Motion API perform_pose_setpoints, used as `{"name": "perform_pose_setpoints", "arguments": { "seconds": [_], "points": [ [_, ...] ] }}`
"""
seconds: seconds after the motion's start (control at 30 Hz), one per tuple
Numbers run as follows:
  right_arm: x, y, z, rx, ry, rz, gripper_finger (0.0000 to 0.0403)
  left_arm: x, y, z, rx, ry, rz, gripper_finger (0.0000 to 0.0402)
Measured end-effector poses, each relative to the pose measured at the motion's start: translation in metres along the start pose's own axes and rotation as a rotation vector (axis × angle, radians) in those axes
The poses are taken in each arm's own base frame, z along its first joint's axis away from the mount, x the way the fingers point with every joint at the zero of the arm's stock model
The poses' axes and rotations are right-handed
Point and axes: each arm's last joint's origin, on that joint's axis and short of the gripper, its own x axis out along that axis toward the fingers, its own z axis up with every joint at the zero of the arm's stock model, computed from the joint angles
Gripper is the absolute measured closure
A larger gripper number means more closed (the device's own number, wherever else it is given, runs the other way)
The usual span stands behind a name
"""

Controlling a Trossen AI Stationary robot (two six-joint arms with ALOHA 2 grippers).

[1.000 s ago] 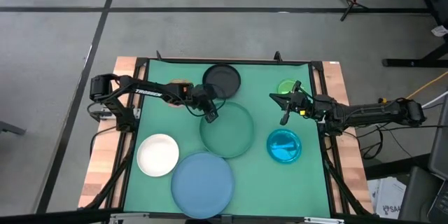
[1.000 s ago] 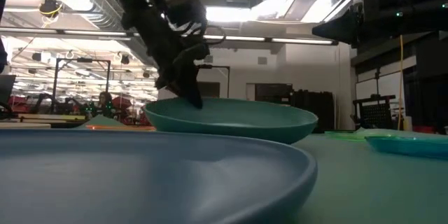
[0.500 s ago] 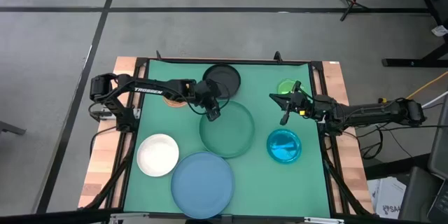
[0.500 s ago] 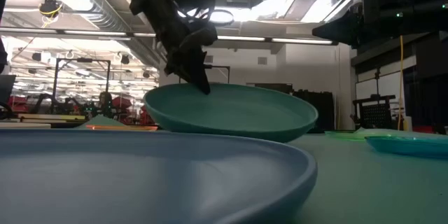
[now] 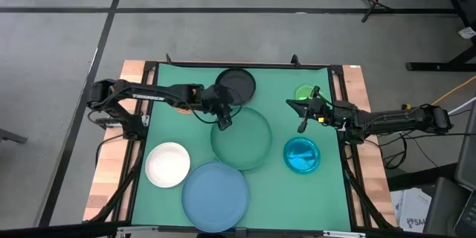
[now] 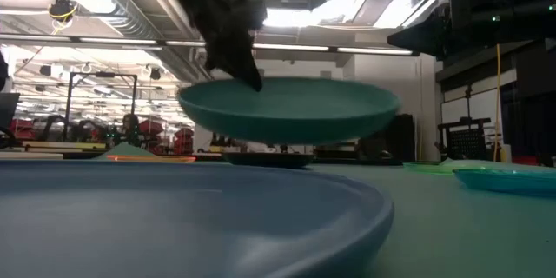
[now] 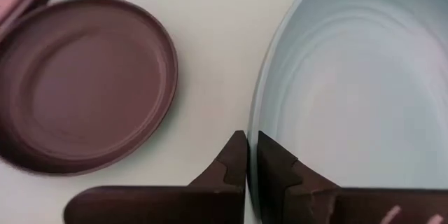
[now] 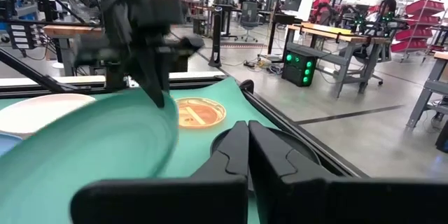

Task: Stack plastic plates
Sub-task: Stack the green plate on top of the blue plate

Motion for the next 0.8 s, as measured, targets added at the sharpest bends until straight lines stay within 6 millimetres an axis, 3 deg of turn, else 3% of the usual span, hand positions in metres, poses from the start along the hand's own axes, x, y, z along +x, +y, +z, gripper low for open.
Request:
{"name": "perform_pose_setpoints", "arguments": {
  "seconds": [0.13, 0.33, 0.63, 0.8],
  "points": [
    [0.000, 0.000, -0.001, -0.002, 0.005, 0.001, 0.0402, -0.028, -0.007, -0.001, 0.010, -0.018, -0.056, 0.0398],
    [0.000, 0.000, -0.001, -0.001, 0.005, 0.001, 0.0402, -0.058, -0.024, -0.018, 0.045, 0.079, -0.133, 0.0396],
    [0.000, 0.000, -0.001, -0.001, 0.006, 0.001, 0.0402, -0.068, -0.063, -0.051, 0.194, 0.253, -0.223, 0.0394],
    [0.000, 0.000, -0.001, 0.000, 0.005, 0.004, 0.0402, -0.061, -0.081, -0.068, 0.232, 0.274, -0.275, 0.0394]
  ]
}}
